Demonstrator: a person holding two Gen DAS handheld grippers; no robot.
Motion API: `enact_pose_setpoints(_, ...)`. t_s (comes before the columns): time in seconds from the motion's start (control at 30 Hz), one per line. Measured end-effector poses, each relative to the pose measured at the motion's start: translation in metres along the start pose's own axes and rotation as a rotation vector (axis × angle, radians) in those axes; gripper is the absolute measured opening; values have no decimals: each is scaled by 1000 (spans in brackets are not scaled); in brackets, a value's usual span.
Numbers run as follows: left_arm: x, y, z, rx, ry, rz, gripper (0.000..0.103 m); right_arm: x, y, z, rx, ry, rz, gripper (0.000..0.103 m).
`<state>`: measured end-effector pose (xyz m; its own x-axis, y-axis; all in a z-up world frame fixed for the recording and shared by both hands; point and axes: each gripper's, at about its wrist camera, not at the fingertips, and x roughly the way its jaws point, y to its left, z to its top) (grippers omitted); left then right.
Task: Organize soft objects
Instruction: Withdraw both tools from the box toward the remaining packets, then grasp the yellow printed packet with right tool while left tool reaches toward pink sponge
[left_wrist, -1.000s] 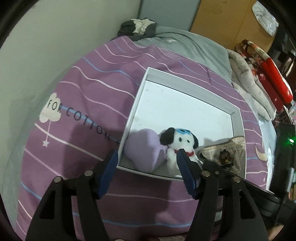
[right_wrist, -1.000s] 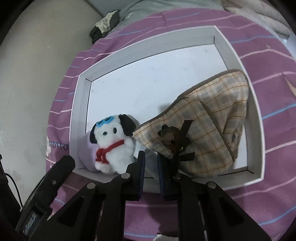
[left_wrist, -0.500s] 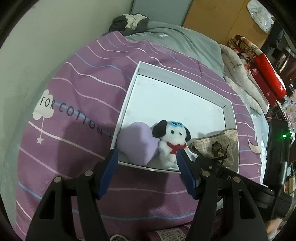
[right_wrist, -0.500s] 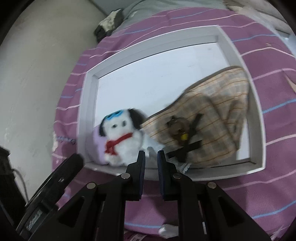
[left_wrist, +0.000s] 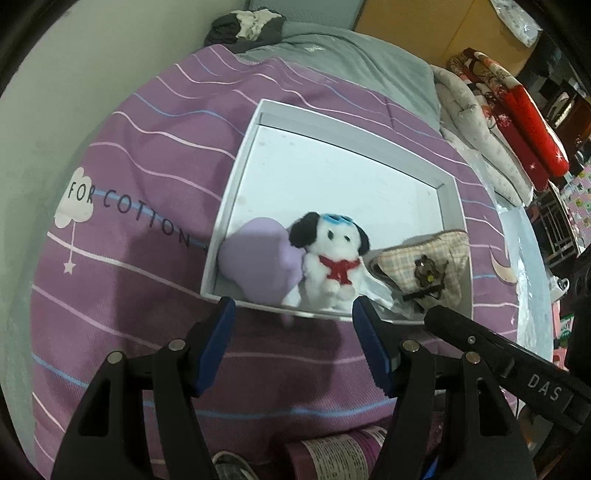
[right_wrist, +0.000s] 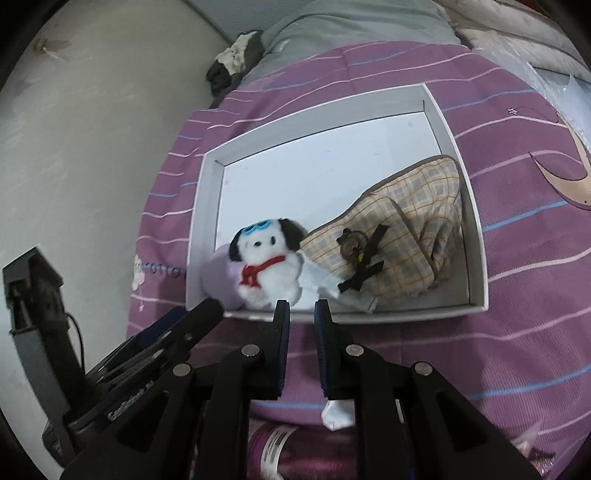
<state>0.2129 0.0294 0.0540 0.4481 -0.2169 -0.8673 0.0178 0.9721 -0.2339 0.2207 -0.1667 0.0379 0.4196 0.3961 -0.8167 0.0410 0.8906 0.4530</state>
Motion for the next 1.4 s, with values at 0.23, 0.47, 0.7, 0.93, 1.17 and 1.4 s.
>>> enact_pose_setpoints(0.23, -19, -6, -11, -1, 34, -22, 66, -23, -2, -12, 30, 9, -23, 21)
enact_pose_setpoints(0.47, -40, -18, -19, 60, 64, -45, 66, -54, 5, -24, 21, 46, -79, 22)
enact_pose_setpoints(0.7, -49, -38, -31, 118, 123, -90, 66, -96, -5, -47, 25, 39, -155, 43)
enact_pose_setpoints(0.93, -65, -66, -47, 193, 154, -178, 66, -134, -42, -77, 120, 23, -187, 59)
enact_pose_setpoints(1.17, -57, -93, -61, 255, 213, -265, 66, -155, -79, -106, 180, -4, -191, 77)
enact_pose_setpoints(1.4, -49, -108, -65, 278, 230, -269, 66, -155, -115, -123, 250, 32, -205, 77)
